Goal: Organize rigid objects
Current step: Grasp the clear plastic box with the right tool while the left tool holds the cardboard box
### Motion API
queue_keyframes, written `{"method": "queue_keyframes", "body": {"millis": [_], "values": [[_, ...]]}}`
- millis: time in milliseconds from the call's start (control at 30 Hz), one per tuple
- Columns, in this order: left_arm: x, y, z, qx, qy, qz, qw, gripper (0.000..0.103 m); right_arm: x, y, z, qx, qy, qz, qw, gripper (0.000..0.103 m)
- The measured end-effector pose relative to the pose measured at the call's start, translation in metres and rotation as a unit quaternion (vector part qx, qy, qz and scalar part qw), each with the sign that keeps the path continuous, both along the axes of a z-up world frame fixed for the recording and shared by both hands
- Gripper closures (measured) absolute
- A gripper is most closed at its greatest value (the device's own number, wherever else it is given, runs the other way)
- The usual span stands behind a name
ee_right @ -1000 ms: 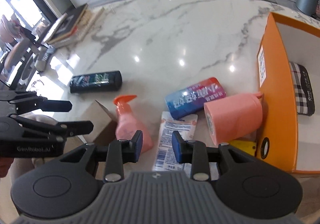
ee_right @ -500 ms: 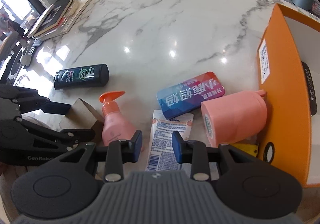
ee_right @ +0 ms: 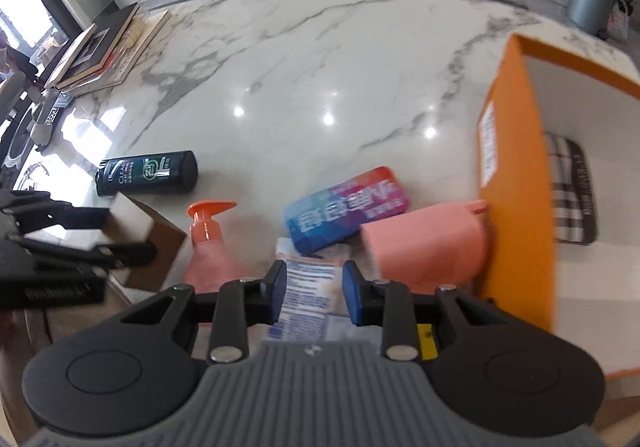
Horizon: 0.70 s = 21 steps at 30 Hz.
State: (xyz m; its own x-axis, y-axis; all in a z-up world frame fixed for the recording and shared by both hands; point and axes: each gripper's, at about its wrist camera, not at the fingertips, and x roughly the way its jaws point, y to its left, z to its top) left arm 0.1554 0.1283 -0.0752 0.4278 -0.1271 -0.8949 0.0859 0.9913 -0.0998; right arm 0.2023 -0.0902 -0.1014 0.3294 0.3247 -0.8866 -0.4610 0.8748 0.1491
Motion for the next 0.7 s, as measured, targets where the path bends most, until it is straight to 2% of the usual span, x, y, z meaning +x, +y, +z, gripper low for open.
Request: {"method": "queue_keyframes", "body": {"millis": [167,267,333,500,600,700], "values": [[-0.013,-0.006,0.021,-0.025,-0.037,0.02,0.9988,0.036,-0.023,-0.022,0.011,-0.016,-0.034,-0.014,0.999,0.07],[-0.018,-0.014,0.027,-0.052,-0.042,0.011,0.9977,0.036,-0.037,-0.031,0.009,-0.026,-0.043,-0.02,0.999,0.068],[-0.021,-0.021,0.028,-0.06,-0.043,0.003,0.9973,0.036,-0.042,-0.032,0.004,-0.028,-0.037,-0.025,0.999,0.062],[-0.024,-0.035,0.021,-0.068,-0.035,-0.006,0.997,0.036,-0.037,-0.032,-0.007,-0.024,-0.016,-0.05,0.998,0.061],[-0.026,-0.037,0.017,-0.067,-0.029,-0.006,0.9973,0.036,-0.032,-0.033,-0.015,-0.014,0.002,-0.066,0.998,0.052],[-0.027,-0.037,0.015,-0.069,-0.027,-0.005,0.9972,0.036,-0.029,-0.031,-0.022,-0.016,0.007,-0.072,0.997,0.05]]}}
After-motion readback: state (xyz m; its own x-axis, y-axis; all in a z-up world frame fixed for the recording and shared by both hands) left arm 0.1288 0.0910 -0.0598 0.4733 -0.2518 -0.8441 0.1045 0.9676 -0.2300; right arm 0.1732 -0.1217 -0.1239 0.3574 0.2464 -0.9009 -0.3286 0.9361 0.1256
